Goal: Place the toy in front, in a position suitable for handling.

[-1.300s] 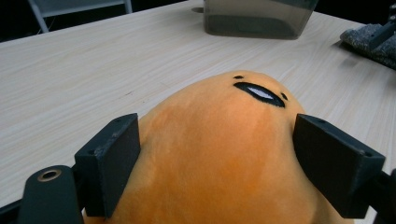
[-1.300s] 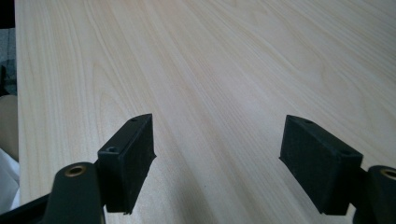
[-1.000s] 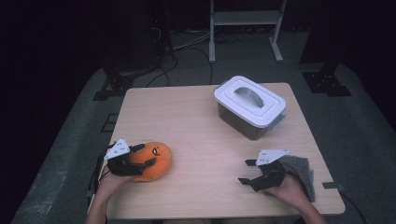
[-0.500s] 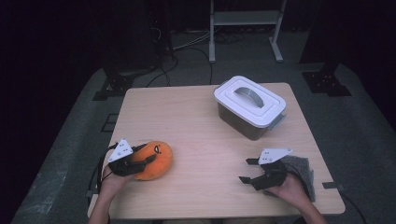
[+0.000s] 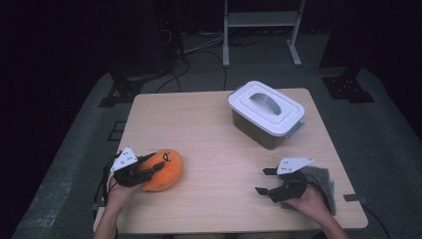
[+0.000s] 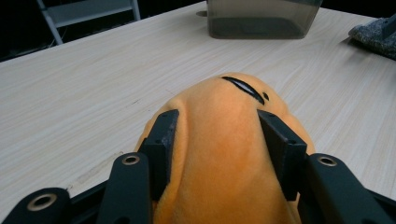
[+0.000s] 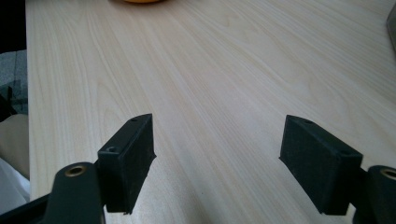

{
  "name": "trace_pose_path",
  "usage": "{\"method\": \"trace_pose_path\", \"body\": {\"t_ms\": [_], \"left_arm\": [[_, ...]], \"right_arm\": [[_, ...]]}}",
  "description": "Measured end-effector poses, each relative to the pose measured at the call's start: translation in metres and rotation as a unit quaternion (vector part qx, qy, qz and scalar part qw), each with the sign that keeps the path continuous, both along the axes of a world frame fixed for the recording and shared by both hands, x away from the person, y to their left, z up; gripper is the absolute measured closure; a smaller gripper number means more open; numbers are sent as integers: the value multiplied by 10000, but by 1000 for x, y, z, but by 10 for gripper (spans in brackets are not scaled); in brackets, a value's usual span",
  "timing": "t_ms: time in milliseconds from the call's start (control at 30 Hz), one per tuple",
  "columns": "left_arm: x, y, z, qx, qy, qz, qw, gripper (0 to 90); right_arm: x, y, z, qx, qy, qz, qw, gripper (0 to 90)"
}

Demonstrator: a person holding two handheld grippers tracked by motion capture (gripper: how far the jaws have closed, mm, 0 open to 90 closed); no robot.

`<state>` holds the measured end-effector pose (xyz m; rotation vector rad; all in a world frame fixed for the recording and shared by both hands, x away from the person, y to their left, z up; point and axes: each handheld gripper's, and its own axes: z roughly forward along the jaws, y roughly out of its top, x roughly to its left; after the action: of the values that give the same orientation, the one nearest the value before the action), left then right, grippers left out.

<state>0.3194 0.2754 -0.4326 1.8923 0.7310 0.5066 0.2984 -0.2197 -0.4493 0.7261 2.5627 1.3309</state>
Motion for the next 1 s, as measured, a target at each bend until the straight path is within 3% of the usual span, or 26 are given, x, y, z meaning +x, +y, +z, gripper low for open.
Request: {"method": "trace_pose_path", "body": {"t_ms": [167,467,833,1000], "left_arm": [[-1,-1,3,97,-34,-9,9999,542],[-4,-2,12,-180,-72,-94,9998,544],[-7,-27,24,-401,-99,-524,9978,548],[-7,-48,31,-482,-92,-806,9955,549]], "right_arm": [[-1,-1,1,18,-18,-9,10000,245],[-1,-2,1,-7,-53,-14,10000,245],[-1,-6,3,-15,-120,-71,9999,245],[-1,-8,4,10,-134,-104,9999,246]]}}
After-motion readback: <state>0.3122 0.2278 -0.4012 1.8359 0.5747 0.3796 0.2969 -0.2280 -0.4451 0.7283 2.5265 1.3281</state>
